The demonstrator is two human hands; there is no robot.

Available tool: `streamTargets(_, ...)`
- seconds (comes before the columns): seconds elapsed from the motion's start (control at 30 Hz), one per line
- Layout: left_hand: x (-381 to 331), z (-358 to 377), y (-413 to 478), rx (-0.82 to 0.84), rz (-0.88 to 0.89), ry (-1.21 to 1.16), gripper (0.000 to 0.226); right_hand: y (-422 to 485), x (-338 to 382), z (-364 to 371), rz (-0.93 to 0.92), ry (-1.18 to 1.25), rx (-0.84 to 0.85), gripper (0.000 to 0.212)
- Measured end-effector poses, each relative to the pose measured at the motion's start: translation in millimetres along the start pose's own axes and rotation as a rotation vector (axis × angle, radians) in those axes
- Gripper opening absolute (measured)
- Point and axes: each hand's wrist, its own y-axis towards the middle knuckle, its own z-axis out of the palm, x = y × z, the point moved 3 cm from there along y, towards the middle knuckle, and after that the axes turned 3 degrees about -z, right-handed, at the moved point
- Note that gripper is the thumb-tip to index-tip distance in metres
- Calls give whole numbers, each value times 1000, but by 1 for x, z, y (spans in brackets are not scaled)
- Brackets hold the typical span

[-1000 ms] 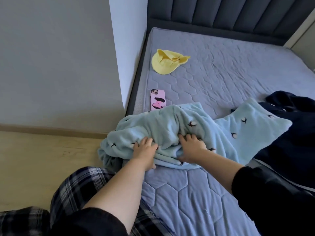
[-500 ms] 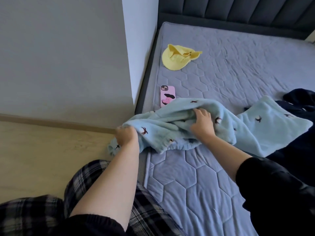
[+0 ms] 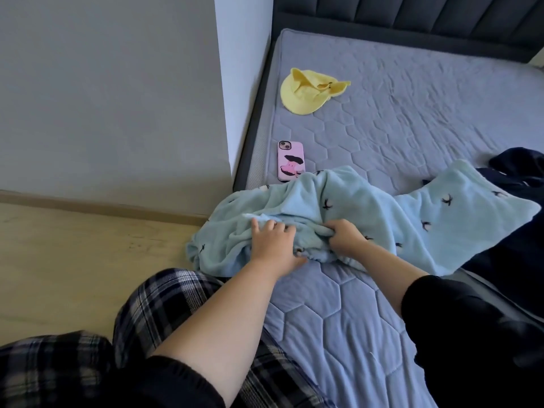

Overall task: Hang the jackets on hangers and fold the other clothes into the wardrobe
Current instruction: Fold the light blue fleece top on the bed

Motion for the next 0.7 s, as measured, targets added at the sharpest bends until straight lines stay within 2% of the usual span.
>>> streamTargets(0.07,-3,-1,-1,-7,-35,15,60,-2,2,-1,20,57,44,16)
streamTargets(0.13,-4,-2,-2,-12,-53,19,46,-6,5,-4,13,59,39,22)
streamTargets(0.2,-1,-9,-1,2,-55,-62,25,-10,8,-11,-31,29,-86,28)
streamTargets(0.23,2,-16,-1,17,-71,-188,15,-12,9,-17,-45,6,-191,27)
streamTargets(0.27,5,-24,0,60,-104,-372,15,-14,10,-23,-29,6,-290,24)
streamTargets(0.33,12,-34,1,181,-180,-750,34,-16,10,-33,63,98,-396,21)
streamTargets(0.4,17,-41,1,206,-237,-1050,40,-19,16,-37,124,180,-438,12)
streamTargets(0.43,19,-43,1,198,-269,-1148,38,-21,22,-37,118,199,-463,6)
streamTargets(0.5,24,-44,0,150,-317,-1237,32,-26,35,-33,39,224,-512,13)
streamTargets(0.53,26,-45,1,127,-313,-1219,26,-28,42,-30,-34,234,-504,19)
streamTargets(0.6,27,-46,2,98,-281,-1162,15,-31,55,-17,-198,229,-383,27)
streamTargets(0.67,27,-47,2,66,-273,-1159,15,-32,60,-4,-260,165,-206,18)
streamTargets(0.7,27,-47,1,46,-278,-1157,15,-31,58,0,-217,119,-142,12)
